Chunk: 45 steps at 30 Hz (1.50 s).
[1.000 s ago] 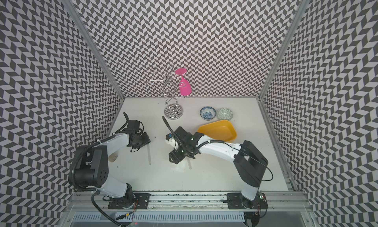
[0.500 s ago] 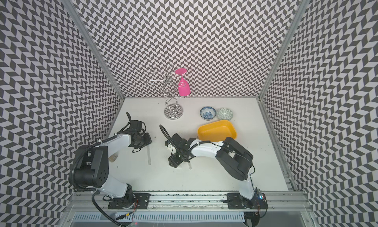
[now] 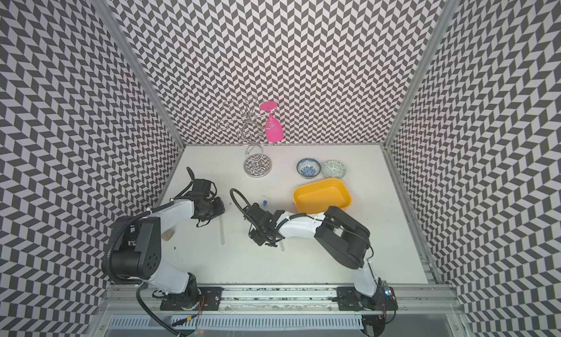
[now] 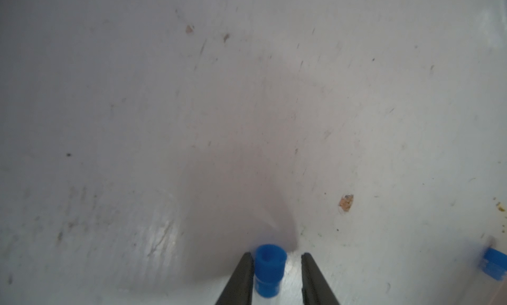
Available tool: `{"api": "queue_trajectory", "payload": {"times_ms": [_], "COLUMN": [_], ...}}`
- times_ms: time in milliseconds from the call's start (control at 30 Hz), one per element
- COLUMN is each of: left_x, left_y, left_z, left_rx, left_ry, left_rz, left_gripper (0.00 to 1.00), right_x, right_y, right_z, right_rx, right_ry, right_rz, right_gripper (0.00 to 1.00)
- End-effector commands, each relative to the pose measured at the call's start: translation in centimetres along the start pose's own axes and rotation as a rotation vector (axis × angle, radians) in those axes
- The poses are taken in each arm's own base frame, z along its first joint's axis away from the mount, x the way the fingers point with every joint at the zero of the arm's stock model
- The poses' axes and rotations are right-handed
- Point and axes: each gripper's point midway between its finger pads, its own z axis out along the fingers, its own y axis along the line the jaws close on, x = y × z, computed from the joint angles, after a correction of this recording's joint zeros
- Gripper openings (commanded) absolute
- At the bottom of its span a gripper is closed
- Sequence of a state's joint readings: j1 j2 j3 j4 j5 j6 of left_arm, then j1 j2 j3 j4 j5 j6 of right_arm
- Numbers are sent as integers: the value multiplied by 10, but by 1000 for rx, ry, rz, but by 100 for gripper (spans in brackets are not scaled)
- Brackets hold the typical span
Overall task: Wipe the exteriors of test tubes
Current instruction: Pick up the test tube at the center of the board.
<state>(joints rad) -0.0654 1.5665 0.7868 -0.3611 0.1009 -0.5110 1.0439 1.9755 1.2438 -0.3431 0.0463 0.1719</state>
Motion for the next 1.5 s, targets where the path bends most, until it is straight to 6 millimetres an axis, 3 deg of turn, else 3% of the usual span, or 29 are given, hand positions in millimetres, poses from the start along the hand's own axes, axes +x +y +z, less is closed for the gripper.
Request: {"api": "queue_trajectory", "payload": {"times_ms": [0,167,500,867,1033,1267,1467], "left_x": [48,46,44,34,24,3,-17], "left_y": [22,19,9,0,-17,-51,-82], "left_z": [11,7,3,-7,-16,-36,-65], "left_rx": [-68,-67,-39,-26,1,79,182], "left_ry": [158,146,126,103,76,12,-52], "left_rz": [-28,-16,58,87,110,120,77], "left_gripper": [31,30,19,9,8,7,7], "right_x": [50,41,-12,-39,-48,-54,-69], "right_y": [-23,-28,9,-21,-22,-4,12], "right_z": [12,0,-60,-104,-115,-119,-132], "right_rx": [95,83,-167,-317,-451,-593,-737], "right_ry": [154,131,-25,-118,-150,-153,-186], "right_rz": [-19,-13,-14,147,197,169,164], "right_gripper": [0,0,0,0,0,0,0]}}
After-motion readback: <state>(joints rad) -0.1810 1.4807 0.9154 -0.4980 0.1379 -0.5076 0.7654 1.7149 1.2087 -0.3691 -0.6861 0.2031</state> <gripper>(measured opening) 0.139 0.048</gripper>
